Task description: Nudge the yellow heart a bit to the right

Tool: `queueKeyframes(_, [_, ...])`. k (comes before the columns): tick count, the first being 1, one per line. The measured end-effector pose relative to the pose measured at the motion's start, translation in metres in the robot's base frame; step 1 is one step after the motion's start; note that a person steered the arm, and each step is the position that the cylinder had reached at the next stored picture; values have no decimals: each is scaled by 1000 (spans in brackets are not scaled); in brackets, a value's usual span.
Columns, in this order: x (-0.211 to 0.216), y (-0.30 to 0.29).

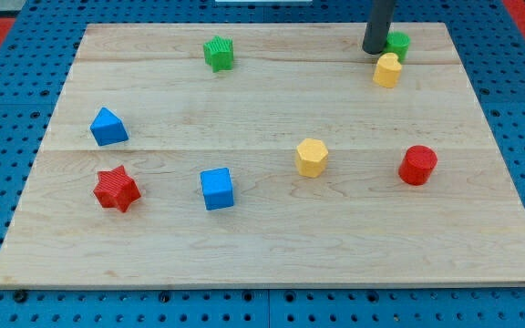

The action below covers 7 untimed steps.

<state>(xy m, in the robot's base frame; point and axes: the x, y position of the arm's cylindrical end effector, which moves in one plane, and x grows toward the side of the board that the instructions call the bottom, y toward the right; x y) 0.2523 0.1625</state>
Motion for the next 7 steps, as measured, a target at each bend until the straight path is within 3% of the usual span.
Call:
queueKeyframes(1, [0,0])
queueKeyframes(3, [0,-59])
queueKeyframes(7, [43,-65])
